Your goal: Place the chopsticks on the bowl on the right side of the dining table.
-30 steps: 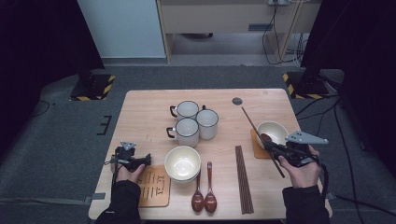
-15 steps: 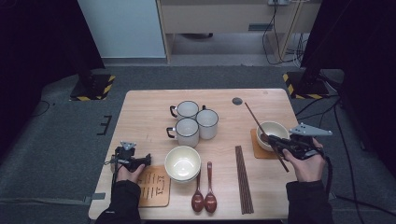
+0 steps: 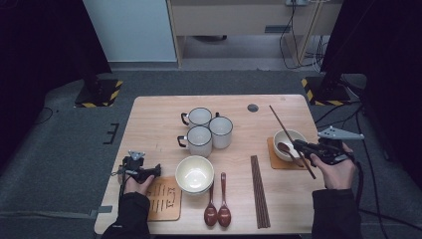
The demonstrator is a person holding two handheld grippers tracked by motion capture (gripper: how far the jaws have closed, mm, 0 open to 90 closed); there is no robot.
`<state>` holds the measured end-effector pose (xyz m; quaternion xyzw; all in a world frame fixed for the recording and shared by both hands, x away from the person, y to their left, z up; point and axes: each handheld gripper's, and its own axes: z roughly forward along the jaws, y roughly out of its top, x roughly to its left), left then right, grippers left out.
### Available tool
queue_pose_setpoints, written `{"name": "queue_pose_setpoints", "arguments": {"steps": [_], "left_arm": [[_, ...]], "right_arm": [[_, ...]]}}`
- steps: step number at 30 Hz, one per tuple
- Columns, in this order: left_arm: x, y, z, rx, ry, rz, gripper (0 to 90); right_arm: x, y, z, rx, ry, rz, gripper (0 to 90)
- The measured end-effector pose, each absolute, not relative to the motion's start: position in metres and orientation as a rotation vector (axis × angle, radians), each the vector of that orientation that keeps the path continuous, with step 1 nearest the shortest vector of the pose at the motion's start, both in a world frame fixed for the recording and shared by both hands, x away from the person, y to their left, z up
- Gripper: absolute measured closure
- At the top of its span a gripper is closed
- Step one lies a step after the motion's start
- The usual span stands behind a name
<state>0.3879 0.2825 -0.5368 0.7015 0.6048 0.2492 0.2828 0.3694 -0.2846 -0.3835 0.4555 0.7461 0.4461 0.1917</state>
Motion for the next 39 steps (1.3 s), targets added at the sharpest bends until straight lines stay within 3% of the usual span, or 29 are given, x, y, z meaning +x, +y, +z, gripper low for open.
{"name": "queue_pose_setpoints", "arguments": {"steps": [39], "left_arm": [[0.388, 0.282, -0.537, 1.878, 1.620, 0.668, 0.0]], "right_arm": [[0.427, -0.320, -0.417, 1.360, 2.101, 1.186, 85.1]]}}
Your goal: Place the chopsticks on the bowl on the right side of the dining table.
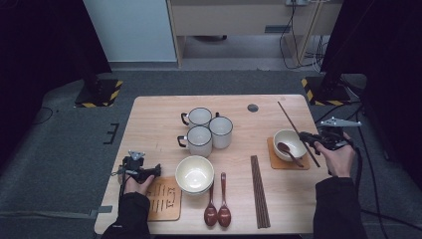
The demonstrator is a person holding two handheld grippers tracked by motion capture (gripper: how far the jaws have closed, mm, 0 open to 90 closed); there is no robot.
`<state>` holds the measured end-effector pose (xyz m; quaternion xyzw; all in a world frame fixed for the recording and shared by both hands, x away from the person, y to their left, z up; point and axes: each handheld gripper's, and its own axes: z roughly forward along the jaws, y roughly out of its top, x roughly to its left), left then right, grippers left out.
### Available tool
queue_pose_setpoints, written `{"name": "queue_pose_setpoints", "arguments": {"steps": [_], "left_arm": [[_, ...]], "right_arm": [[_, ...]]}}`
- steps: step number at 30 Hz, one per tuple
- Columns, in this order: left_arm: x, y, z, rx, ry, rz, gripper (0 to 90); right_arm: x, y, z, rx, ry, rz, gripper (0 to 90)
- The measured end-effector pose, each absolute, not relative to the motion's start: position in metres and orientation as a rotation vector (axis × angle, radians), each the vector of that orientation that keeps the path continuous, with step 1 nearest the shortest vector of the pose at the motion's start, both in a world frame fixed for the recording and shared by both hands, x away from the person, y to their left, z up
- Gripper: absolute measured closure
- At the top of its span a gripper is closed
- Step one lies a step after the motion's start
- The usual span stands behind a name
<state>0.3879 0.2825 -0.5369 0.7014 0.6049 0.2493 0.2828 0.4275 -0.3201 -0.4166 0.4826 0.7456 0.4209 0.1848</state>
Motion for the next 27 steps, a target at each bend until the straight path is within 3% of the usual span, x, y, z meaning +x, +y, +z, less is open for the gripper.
{"name": "queue_pose_setpoints", "arguments": {"steps": [27], "left_arm": [[0.388, 0.282, -0.537, 1.874, 1.620, 0.668, 0.0]], "right_arm": [[0.448, -0.307, -0.454, 1.371, 2.177, 1.006, 85.1]]}}
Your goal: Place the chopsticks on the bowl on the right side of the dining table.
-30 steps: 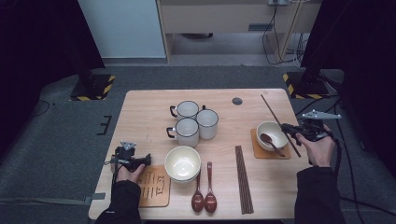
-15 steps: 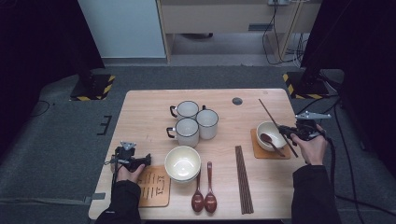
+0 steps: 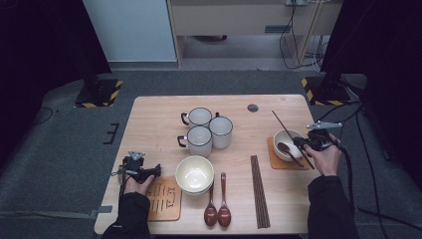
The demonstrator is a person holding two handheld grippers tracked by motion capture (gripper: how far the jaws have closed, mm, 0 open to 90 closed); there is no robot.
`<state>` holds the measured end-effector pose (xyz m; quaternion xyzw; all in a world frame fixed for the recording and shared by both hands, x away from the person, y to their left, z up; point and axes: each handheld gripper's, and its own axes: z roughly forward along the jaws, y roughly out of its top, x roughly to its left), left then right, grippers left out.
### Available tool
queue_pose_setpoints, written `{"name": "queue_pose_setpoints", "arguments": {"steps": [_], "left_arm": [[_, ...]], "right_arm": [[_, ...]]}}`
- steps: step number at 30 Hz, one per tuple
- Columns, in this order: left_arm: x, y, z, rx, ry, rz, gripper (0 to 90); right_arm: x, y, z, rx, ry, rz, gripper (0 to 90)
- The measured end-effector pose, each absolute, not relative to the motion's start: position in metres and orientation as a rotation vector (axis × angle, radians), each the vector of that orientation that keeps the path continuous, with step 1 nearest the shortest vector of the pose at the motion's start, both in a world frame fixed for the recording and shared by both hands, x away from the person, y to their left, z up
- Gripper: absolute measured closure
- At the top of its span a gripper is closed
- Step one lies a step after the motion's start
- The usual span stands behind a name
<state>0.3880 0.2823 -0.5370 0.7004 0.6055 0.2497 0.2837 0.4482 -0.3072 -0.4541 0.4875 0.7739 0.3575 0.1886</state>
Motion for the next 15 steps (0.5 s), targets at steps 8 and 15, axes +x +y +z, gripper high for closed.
{"name": "queue_pose_setpoints", "arguments": {"steps": [8, 15], "left_arm": [[0.3880, 0.2823, -0.5370, 1.875, 1.620, 0.668, 0.0], [0.3880, 0.2823, -0.5370, 1.875, 1.620, 0.668, 0.0]], "right_arm": [[0.4511, -0.3035, -0.4582, 1.370, 2.184, 0.984, 85.2], [0.4541, -0.3019, -0.4611, 1.372, 2.184, 0.970, 85.1]]}}
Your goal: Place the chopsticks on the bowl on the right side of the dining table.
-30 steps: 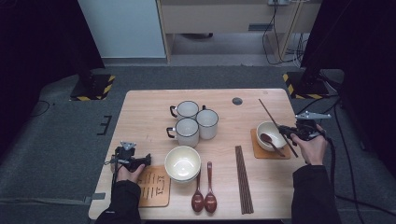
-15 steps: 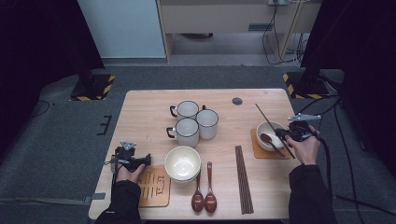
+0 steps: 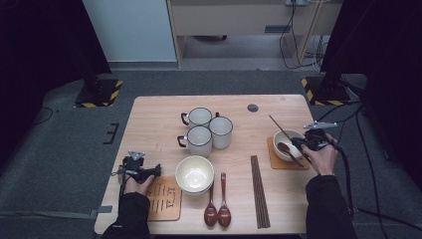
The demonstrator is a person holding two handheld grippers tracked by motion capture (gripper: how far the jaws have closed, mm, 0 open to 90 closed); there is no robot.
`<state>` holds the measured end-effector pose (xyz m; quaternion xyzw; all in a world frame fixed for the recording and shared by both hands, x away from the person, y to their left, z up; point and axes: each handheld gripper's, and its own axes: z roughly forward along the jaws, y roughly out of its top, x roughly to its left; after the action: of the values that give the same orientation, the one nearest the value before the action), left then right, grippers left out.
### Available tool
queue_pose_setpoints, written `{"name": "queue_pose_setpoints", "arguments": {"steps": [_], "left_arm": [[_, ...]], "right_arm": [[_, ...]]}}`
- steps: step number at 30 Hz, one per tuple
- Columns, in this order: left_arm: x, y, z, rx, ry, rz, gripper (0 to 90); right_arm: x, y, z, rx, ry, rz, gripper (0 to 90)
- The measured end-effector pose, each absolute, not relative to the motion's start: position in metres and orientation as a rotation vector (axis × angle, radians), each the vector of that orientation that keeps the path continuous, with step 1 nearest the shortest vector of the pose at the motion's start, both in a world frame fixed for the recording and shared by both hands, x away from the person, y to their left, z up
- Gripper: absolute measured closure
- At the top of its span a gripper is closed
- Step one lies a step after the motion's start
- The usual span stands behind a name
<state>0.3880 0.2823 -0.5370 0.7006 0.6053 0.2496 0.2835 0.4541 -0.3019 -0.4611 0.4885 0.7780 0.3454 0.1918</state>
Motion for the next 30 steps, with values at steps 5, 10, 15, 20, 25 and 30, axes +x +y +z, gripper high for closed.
{"name": "queue_pose_setpoints", "arguments": {"steps": [5, 10, 15, 20, 25, 30], "left_arm": [[0.388, 0.282, -0.537, 1.875, 1.620, 0.668, 0.0], [0.388, 0.282, -0.537, 1.878, 1.620, 0.667, 0.0], [0.388, 0.282, -0.537, 1.875, 1.620, 0.668, 0.0], [0.388, 0.282, -0.537, 1.875, 1.620, 0.668, 0.0], [0.388, 0.282, -0.537, 1.878, 1.620, 0.668, 0.0], [0.388, 0.282, -0.537, 1.875, 1.620, 0.668, 0.0]], "right_arm": [[0.454, -0.301, -0.461, 1.385, 2.176, 0.974, 83.2], [0.452, -0.302, -0.458, 1.386, 2.155, 0.988, 76.1], [0.445, -0.305, -0.449, 1.386, 2.119, 1.028, 68.6], [0.436, -0.307, -0.439, 1.383, 2.089, 1.063, 63.3], [0.426, -0.310, -0.428, 1.373, 2.077, 1.101, 59.9], [0.415, -0.311, -0.417, 1.370, 2.056, 1.141, 58.9]]}}
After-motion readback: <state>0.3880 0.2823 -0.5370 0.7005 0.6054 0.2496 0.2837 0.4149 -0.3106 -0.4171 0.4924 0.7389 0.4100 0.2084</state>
